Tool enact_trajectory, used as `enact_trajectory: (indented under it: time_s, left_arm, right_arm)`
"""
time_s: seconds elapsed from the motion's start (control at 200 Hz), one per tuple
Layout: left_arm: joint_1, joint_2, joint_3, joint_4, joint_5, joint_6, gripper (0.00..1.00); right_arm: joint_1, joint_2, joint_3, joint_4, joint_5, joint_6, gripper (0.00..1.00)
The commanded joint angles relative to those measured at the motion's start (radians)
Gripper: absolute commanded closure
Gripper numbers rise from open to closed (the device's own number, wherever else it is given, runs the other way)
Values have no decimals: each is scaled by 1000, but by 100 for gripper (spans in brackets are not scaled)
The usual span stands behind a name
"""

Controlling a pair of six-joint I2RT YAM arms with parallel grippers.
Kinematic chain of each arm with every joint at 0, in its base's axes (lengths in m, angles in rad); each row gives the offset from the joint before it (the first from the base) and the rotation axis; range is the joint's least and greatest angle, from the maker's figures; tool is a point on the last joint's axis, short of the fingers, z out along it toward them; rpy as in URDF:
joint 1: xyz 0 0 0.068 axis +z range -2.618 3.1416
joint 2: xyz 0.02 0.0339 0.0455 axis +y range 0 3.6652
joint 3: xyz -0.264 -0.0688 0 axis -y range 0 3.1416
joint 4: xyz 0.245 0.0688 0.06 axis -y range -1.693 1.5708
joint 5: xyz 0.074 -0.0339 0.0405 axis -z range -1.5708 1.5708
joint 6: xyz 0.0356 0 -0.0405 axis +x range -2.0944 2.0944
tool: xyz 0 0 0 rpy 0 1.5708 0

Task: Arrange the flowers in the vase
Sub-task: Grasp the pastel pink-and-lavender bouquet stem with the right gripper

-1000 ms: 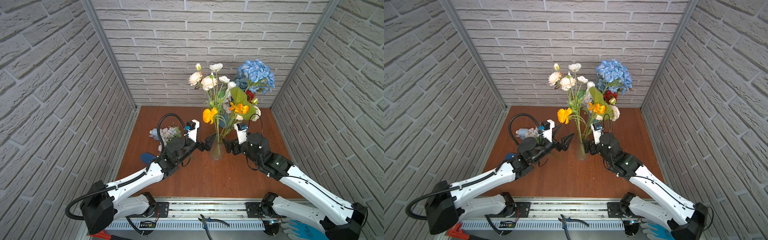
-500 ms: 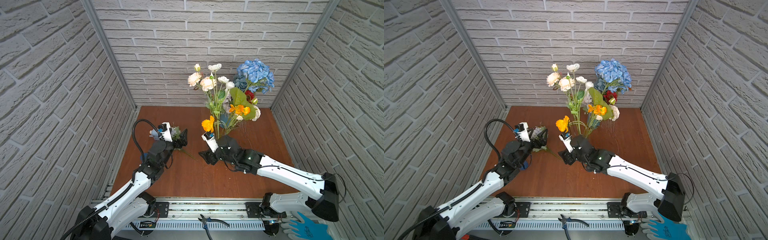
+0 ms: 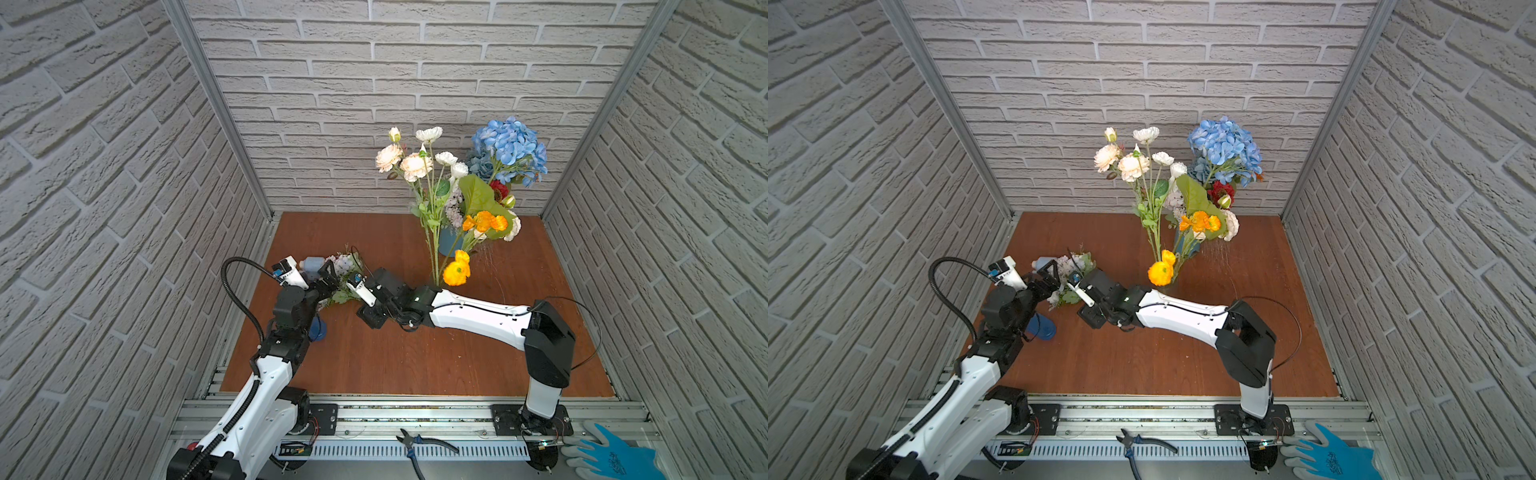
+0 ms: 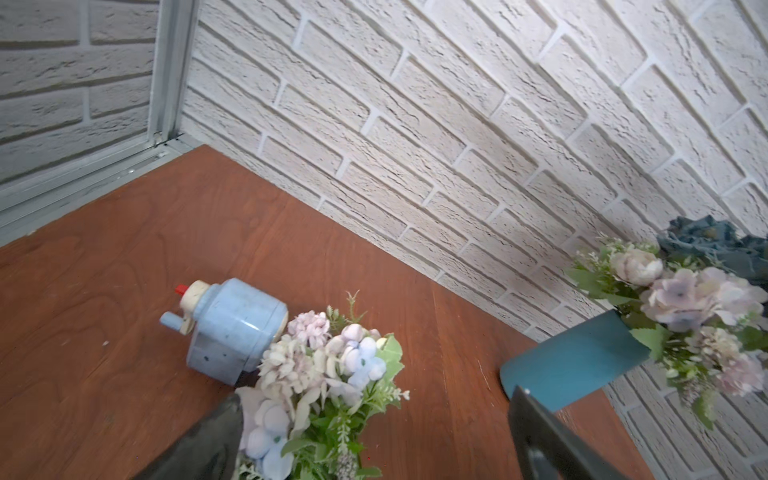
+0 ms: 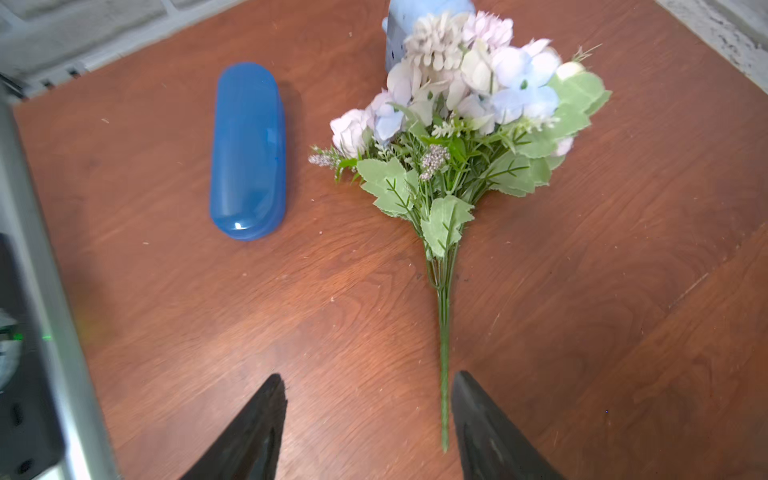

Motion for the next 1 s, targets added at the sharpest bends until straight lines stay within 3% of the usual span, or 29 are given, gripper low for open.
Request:
enact_trajectory:
  time_s: [0.0,0.25,0.61,0.995]
  left_arm:
    - [55,-18,-33,24,63,-69,2]
    - [101,2,-54,71,105,-92,2]
    - [107,7,-54,79,117,-95,2]
    - [108,-4,-54,72,117,-95,2]
  right_arm:
    - [-3,70,78,-45,48,-85,34]
    - [-41,313,330,-211,84,-109,35]
    - [-66,526,584,-350,182,-122,42]
    - [-87,592,618,-312,120,-97,69]
